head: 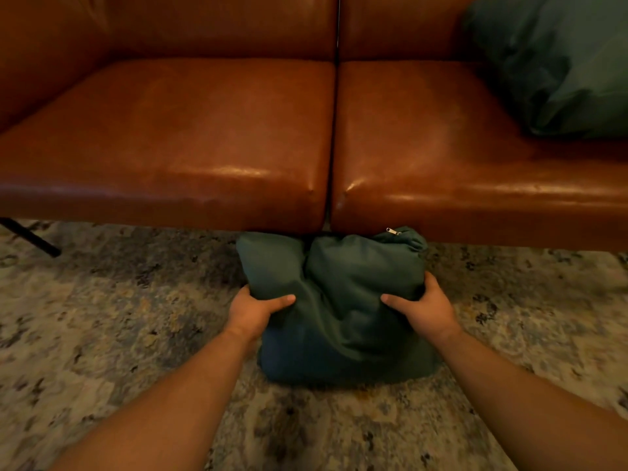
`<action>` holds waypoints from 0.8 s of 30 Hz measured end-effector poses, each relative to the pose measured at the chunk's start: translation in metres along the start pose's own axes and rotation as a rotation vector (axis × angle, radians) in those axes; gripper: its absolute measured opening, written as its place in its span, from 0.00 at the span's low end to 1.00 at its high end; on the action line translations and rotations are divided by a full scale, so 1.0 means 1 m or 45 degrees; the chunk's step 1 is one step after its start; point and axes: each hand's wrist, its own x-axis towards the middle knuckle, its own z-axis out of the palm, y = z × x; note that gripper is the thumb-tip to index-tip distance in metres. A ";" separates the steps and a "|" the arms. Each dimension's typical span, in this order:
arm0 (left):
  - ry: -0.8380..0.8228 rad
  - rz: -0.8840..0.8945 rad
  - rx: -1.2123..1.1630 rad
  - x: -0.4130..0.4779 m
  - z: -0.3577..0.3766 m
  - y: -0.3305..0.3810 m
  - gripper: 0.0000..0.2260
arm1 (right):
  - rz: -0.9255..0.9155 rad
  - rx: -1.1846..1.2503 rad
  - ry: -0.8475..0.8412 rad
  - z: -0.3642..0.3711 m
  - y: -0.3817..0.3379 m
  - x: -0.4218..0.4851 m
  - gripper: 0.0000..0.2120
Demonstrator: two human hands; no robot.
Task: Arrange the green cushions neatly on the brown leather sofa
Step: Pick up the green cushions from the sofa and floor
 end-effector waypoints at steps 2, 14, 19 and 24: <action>0.047 0.027 0.001 0.000 -0.003 -0.003 0.49 | -0.030 -0.006 0.045 0.003 0.004 -0.003 0.39; 0.146 0.045 0.145 -0.087 -0.059 0.078 0.35 | 0.020 -0.003 0.022 -0.033 -0.081 -0.084 0.36; 0.197 0.152 0.196 -0.148 -0.092 0.211 0.33 | -0.013 -0.017 0.014 -0.076 -0.218 -0.119 0.38; 0.190 0.201 0.184 -0.205 -0.130 0.359 0.33 | -0.058 -0.057 0.056 -0.125 -0.376 -0.155 0.39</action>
